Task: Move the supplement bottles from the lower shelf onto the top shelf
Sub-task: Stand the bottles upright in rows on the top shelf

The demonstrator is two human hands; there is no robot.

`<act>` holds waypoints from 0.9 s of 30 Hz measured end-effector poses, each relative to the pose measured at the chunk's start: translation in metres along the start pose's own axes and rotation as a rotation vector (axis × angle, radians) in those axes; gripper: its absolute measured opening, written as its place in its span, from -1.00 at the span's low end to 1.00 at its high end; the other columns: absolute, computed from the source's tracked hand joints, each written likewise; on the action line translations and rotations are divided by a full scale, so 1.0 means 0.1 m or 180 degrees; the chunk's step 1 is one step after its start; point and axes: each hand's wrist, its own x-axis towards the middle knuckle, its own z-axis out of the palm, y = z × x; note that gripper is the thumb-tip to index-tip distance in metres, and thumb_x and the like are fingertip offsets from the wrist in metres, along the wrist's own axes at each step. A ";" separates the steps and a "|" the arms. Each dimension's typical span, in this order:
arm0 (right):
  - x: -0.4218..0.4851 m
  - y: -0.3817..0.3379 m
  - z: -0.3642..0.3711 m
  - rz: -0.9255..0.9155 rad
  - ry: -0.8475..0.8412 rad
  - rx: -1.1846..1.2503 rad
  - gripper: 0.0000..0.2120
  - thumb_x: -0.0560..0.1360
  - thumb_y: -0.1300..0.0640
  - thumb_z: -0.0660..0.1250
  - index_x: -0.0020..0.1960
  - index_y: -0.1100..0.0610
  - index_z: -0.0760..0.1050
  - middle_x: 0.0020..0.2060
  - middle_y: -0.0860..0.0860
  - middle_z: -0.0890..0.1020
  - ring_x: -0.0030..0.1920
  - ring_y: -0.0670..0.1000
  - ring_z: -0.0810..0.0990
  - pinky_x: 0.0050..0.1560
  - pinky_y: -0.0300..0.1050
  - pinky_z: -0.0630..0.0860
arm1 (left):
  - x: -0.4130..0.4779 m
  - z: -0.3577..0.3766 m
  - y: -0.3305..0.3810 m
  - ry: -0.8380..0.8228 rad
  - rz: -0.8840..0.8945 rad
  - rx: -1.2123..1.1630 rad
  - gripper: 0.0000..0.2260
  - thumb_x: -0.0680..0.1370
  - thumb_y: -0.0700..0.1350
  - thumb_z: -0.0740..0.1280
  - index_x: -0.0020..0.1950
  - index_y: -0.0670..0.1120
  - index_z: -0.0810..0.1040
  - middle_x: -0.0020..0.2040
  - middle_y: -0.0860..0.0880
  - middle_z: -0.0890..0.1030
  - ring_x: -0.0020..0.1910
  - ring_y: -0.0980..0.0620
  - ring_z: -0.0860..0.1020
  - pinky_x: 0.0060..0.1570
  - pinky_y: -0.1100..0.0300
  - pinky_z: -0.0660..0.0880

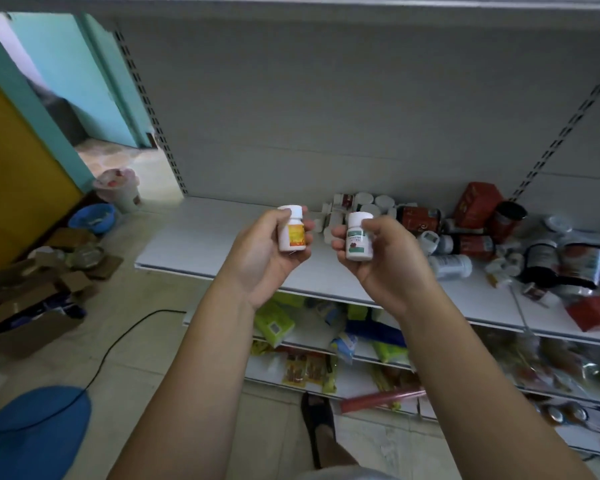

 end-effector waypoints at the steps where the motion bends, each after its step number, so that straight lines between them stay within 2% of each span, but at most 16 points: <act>1: -0.16 -0.05 0.03 -0.0052 -0.0041 0.0021 -0.82 0.58 0.23 0.08 0.09 0.26 0.41 -0.25 0.14 0.59 -0.29 0.04 0.55 -0.23 -0.15 0.50 | -0.13 0.06 0.03 -0.0096 0.0025 0.0012 -0.80 0.65 -0.15 0.13 0.11 -0.20 0.50 -0.22 -0.10 0.58 -0.29 0.01 0.53 -0.26 0.19 0.49; 3: -0.44 -0.17 0.08 -0.0181 -0.0055 0.0084 -0.84 0.57 0.23 0.08 0.02 0.23 0.42 -0.31 0.12 0.55 -0.32 0.03 0.49 -0.25 -0.16 0.43 | -0.34 0.21 0.08 -0.0313 0.0037 0.0043 -0.80 0.65 -0.14 0.12 0.11 -0.19 0.49 -0.23 -0.10 0.55 -0.29 0.01 0.52 -0.27 0.19 0.50; 6: -0.79 -0.38 0.13 -0.0481 0.0019 -0.0020 -0.83 0.56 0.26 0.08 0.02 0.23 0.43 -0.34 0.13 0.54 -0.34 0.03 0.48 -0.28 -0.16 0.44 | -0.56 0.51 0.14 -0.0578 0.0087 0.0063 -0.75 0.66 -0.09 0.10 0.12 -0.21 0.49 -0.24 -0.09 0.53 -0.29 0.02 0.50 -0.28 0.21 0.51; 9: -1.06 -0.62 0.11 -0.0781 0.0086 -0.0234 -0.82 0.56 0.28 0.08 0.02 0.25 0.45 -0.35 0.14 0.55 -0.35 0.04 0.48 -0.32 -0.19 0.45 | -0.72 0.88 0.14 -0.0703 0.0230 0.0255 -0.85 0.64 -0.13 0.18 0.08 -0.19 0.48 -0.25 -0.10 0.53 -0.35 0.02 0.51 -0.33 0.23 0.48; 11: -1.23 -0.82 0.04 -0.0964 0.0051 -0.0424 -0.78 0.56 0.29 0.08 0.02 0.25 0.50 -0.32 0.12 0.58 -0.33 0.02 0.50 -0.30 -0.19 0.47 | -0.80 1.13 0.13 -0.0744 0.0363 0.0436 -0.93 0.62 -0.18 0.23 0.00 -0.17 0.47 -0.25 -0.10 0.51 -0.38 0.00 0.51 -0.35 0.21 0.45; 15: -1.53 -1.29 -0.20 -0.1278 -0.0004 -0.0570 -0.71 0.58 0.25 0.07 0.09 0.19 0.56 -0.25 0.08 0.58 -0.25 0.00 0.57 -0.19 -0.15 0.53 | -0.88 1.70 0.04 -0.1054 0.0673 0.0856 -0.89 0.64 -0.15 0.24 -0.01 -0.14 0.52 -0.22 -0.06 0.54 -0.26 0.04 0.55 -0.23 0.21 0.48; 18: -1.75 -1.67 -0.49 -0.1436 0.0133 -0.0423 -0.71 0.59 0.23 0.06 0.10 0.20 0.55 -0.27 0.09 0.54 -0.30 -0.01 0.53 -0.25 -0.18 0.50 | -0.87 2.21 -0.13 -0.1302 0.0931 0.1115 -0.86 0.61 -0.08 0.27 0.05 -0.09 0.58 -0.18 0.00 0.58 -0.22 0.10 0.52 -0.25 0.30 0.46; 22: -2.12 -2.22 -1.04 -0.1687 0.0503 -0.0400 -0.75 0.58 0.27 0.08 0.09 0.25 0.51 -0.30 0.10 0.54 -0.33 0.01 0.51 -0.27 -0.18 0.49 | -0.89 3.07 -0.52 -0.1661 0.1012 0.1058 -0.75 0.45 0.00 0.34 0.07 -0.07 0.61 -0.19 0.03 0.66 -0.26 0.17 0.57 -0.24 0.33 0.49; 25: -2.45 -2.72 -1.59 -0.1891 0.0917 -0.0308 -0.80 0.58 0.31 0.08 0.07 0.27 0.47 -0.29 0.13 0.53 -0.34 0.02 0.53 -0.24 -0.17 0.49 | -0.92 3.82 -0.89 -0.1880 0.0858 0.0849 -0.74 0.39 -0.03 0.38 0.04 -0.08 0.61 -0.23 0.02 0.62 -0.24 0.11 0.54 -0.21 0.29 0.49; 27: -2.67 -3.03 -1.98 -0.2078 0.1132 -0.0552 -0.78 0.59 0.29 0.09 0.05 0.22 0.52 -0.23 0.12 0.54 -0.30 -0.01 0.58 -0.20 -0.17 0.54 | -0.91 4.30 -1.13 -0.2022 0.0842 0.0823 -0.75 0.38 -0.03 0.41 0.02 -0.05 0.64 -0.22 0.02 0.61 -0.22 0.08 0.54 -0.15 0.25 0.51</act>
